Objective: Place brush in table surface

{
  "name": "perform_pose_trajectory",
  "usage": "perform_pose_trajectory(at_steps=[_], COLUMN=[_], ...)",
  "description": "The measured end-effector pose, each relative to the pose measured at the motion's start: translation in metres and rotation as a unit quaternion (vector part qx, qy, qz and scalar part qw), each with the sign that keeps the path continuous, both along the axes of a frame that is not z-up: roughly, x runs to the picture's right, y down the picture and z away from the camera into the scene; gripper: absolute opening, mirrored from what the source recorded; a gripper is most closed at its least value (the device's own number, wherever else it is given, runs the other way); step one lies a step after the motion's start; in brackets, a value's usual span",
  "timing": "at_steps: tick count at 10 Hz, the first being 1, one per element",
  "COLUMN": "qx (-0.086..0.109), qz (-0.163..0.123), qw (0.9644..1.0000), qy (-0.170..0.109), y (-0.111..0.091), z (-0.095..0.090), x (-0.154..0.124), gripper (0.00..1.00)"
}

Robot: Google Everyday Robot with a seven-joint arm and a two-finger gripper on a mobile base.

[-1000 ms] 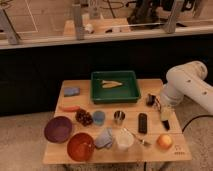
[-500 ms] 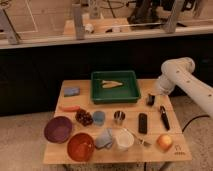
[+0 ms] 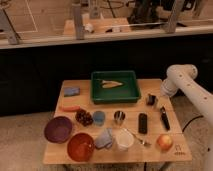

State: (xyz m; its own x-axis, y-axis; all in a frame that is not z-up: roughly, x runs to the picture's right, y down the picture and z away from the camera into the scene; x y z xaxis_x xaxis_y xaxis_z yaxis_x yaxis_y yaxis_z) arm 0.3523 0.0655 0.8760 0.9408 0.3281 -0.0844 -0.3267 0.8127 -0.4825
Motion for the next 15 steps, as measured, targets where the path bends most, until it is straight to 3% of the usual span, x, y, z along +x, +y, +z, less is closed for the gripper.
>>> perform_pose_trajectory(at_steps=[4,7,10,15], qx=[-0.012,-0.023,-0.032,-0.052], qz=[0.039,0.053,0.059,0.064], qw=[0.999,0.9982,0.9977,0.9965], qy=[0.016,0.017,0.01,-0.015], y=[0.023,0.04,0.055,0.061], z=[0.021,0.031,0.039,0.045], x=[0.017,0.021,0.02,0.008], gripper=[0.8,0.8,0.56,0.04])
